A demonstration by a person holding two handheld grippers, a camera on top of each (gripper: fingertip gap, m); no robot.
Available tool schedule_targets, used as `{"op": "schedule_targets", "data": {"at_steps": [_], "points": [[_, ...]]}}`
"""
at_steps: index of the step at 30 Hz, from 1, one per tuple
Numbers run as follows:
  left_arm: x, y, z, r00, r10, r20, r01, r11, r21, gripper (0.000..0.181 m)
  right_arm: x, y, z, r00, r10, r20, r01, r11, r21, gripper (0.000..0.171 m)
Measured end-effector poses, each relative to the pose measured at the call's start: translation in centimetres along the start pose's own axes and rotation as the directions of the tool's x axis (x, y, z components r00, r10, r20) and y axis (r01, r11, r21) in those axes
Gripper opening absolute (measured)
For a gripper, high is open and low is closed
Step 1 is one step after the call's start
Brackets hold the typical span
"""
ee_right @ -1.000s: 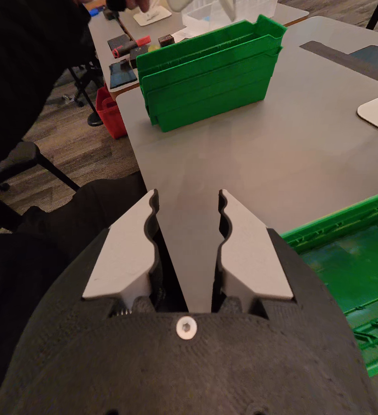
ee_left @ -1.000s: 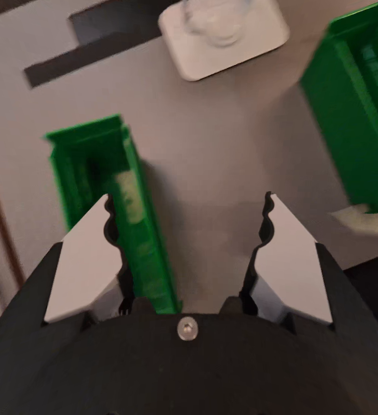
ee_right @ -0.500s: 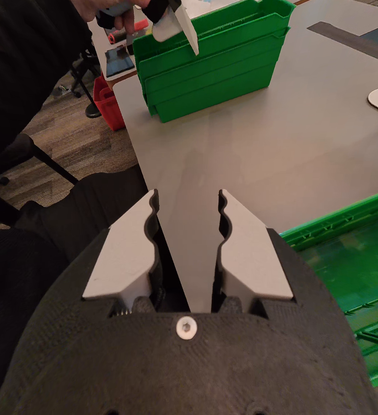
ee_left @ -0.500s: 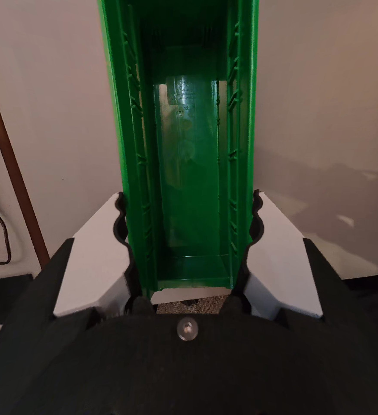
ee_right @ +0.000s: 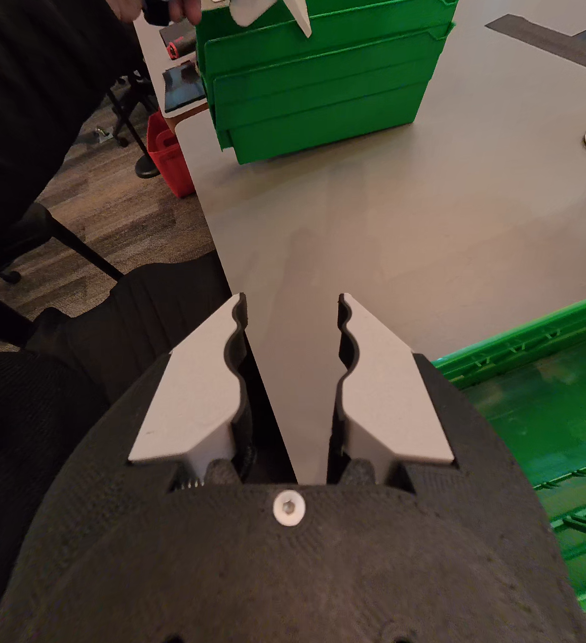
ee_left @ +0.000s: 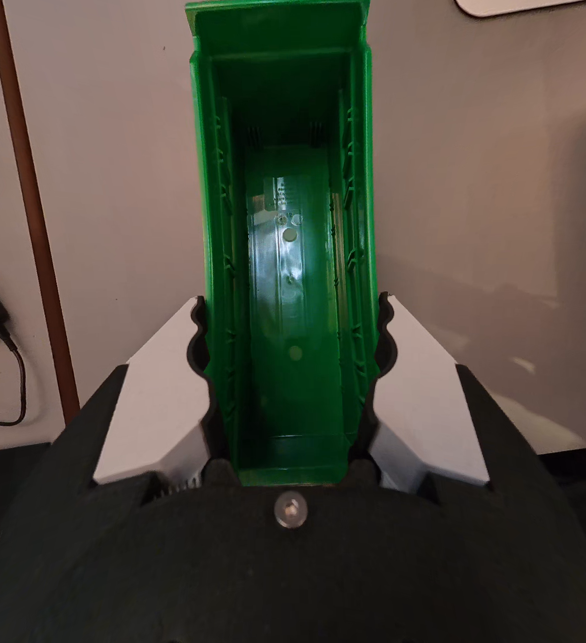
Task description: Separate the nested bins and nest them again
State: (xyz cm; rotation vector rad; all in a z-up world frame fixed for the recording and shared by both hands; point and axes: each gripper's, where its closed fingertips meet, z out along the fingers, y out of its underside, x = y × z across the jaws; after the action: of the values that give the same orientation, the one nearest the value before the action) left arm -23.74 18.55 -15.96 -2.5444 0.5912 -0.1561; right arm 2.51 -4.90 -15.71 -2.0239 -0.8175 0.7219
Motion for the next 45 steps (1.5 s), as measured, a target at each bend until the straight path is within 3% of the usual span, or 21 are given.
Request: {"op": "schedule_targets", "data": {"at_steps": [11,22,31,35,37,38,45], "points": [[0.0,0.0,-0.4,0.999,-0.043,-0.010,0.044,0.989,0.138,0.094,-0.1,0.3,0.3,1.000,-0.001,0.004,0.001,1.000,-0.013,0.051],[-0.1,-0.2,-0.5,0.999,0.010,0.050,-0.020,0.978,0.205,0.093,0.1,0.6,0.5,1.000,0.001,0.001,-0.001,1.000,-0.022,0.050],[-0.4,1.9,0.6,1.000,0.012,0.004,-0.012,1.000,0.028,0.110,0.0,0.7,0.5,1.000,0.007,0.008,-0.007,1.000,-0.024,0.050],[-0.8,2.4,1.2,1.000,0.011,-0.008,-0.012,0.991,-0.130,0.137,-0.1,0.8,0.6,1.000,0.008,0.014,-0.007,0.999,-0.032,0.050],[-0.3,2.7,1.8,0.999,0.008,-0.040,-0.016,0.979,-0.202,0.135,-0.1,0.9,0.7,1.000,0.005,0.012,-0.005,0.999,-0.037,0.050],[-0.1,2.9,2.1,0.999,0.019,-0.050,-0.030,0.972,-0.235,0.125,-0.1,0.9,0.7,1.000,0.005,0.010,-0.005,0.999,-0.038,0.050],[0.3,1.2,2.3,0.999,0.017,-0.039,-0.023,0.990,-0.136,0.102,0.2,1.0,0.6,1.000,0.015,0.007,-0.014,0.999,-0.038,0.050]]}}
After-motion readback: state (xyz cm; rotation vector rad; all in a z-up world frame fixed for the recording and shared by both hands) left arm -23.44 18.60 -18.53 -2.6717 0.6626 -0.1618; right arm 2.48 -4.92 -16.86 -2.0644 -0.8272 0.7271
